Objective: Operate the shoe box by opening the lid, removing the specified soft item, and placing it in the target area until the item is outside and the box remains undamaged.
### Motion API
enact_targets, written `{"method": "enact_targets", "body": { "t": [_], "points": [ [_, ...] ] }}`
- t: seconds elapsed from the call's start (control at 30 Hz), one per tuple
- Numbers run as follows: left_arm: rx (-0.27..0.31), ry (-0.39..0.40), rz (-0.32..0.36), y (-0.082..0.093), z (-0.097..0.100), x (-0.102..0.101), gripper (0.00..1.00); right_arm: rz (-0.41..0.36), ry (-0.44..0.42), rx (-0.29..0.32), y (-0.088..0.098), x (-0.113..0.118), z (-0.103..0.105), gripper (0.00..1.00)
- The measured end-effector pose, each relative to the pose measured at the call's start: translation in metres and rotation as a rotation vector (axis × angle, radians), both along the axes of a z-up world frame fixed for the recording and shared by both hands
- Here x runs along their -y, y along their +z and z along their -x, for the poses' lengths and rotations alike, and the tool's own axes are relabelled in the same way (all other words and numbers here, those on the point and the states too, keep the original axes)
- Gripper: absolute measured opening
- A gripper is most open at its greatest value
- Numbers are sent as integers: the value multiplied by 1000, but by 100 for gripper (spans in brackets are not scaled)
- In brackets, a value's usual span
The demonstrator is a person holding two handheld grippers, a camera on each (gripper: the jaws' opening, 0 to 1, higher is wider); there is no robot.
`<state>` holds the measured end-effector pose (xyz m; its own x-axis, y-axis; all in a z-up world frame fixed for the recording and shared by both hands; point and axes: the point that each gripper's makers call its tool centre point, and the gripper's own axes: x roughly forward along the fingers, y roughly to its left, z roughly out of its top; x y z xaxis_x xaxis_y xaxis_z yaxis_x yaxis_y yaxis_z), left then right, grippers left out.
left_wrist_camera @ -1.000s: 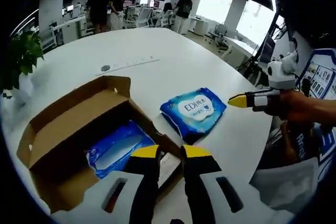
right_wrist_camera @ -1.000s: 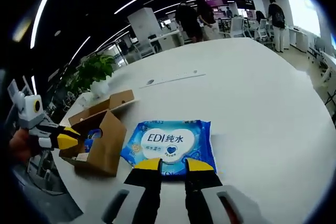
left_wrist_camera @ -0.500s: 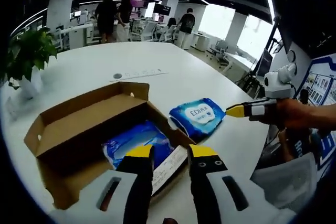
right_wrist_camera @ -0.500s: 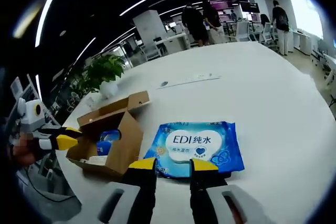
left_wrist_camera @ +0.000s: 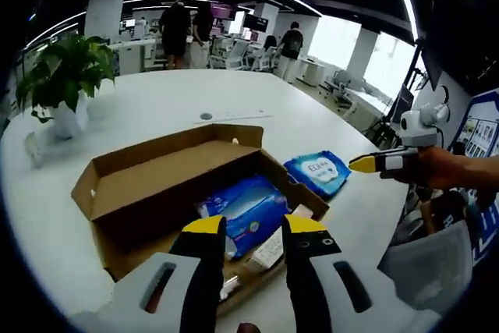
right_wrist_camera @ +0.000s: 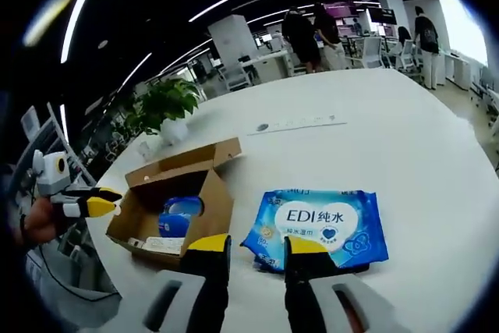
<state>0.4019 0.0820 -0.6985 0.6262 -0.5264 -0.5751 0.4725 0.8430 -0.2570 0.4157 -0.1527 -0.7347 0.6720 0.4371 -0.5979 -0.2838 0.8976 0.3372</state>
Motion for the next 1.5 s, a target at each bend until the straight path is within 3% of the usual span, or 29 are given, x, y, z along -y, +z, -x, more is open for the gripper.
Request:
{"method": "enact_targets", "body": {
  "t": [0.23, 0.83, 1.5],
  "points": [
    [22, 56, 22, 5, -2, -28, 31, 4, 53, 11, 7, -26, -6, 27],
    [7, 185, 69, -1, 1, -97, 36, -1, 153, 17, 16, -75, -17, 30],
    [-2, 214, 56, -9, 15, -127, 39, 20, 290, -1, 14, -119, -13, 36]
  ]
}}
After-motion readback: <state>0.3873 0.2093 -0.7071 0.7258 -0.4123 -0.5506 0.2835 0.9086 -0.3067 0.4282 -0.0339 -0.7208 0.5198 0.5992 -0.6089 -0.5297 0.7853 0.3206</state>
